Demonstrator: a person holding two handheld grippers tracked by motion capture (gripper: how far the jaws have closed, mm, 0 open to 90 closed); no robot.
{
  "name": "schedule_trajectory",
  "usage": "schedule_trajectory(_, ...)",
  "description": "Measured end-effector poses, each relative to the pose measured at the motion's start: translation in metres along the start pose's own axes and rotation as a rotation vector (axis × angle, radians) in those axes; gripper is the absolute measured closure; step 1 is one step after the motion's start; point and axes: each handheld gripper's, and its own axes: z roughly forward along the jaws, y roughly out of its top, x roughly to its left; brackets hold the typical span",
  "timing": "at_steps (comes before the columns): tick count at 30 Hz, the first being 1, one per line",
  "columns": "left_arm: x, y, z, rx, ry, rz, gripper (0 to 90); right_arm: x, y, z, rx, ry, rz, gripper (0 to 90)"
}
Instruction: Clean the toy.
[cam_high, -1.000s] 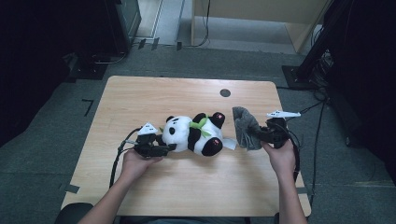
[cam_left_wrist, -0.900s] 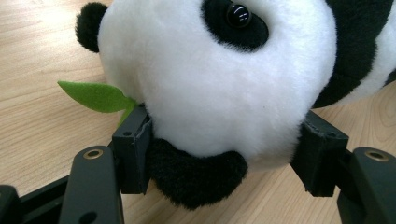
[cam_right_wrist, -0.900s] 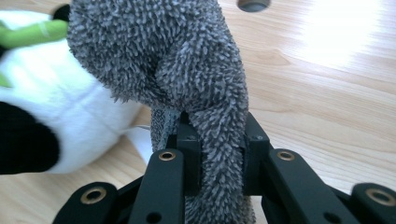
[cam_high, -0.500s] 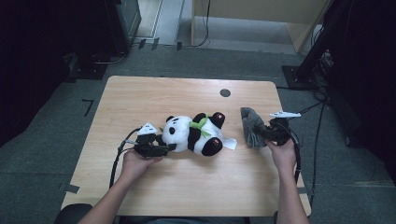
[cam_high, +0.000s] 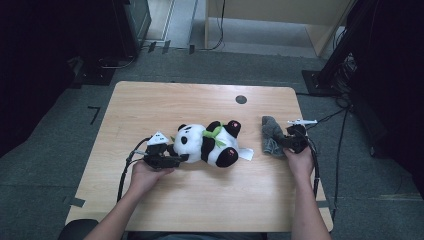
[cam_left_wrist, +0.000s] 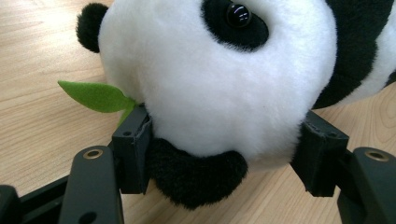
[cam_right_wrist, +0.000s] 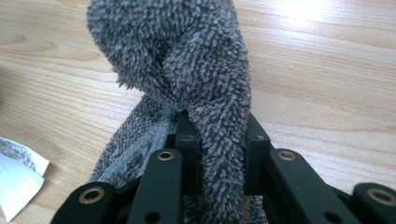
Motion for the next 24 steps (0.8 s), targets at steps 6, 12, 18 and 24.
schedule_trajectory(6, 0.000, 0.000, 0.000, 0.000, -0.001, 0.000, 32.9, -0.004, -0.001, 0.000, -0.002, -0.001, 0.032, 59.2)
schedule_trajectory(12, 0.000, 0.000, 0.000, 0.003, 0.000, -0.002, 32.7, -0.005, 0.000, -0.002, -0.019, 0.014, 0.044, 48.8)
schedule_trajectory(18, 0.000, 0.002, 0.000, 0.008, -0.001, -0.005, 32.6, -0.005, 0.002, -0.011, -0.076, 0.034, 0.036, 41.2)
schedule_trajectory(24, 0.001, 0.004, -0.002, 0.019, 0.001, -0.010, 32.9, -0.003, 0.006, -0.024, -0.128, 0.062, 0.029, 38.7)
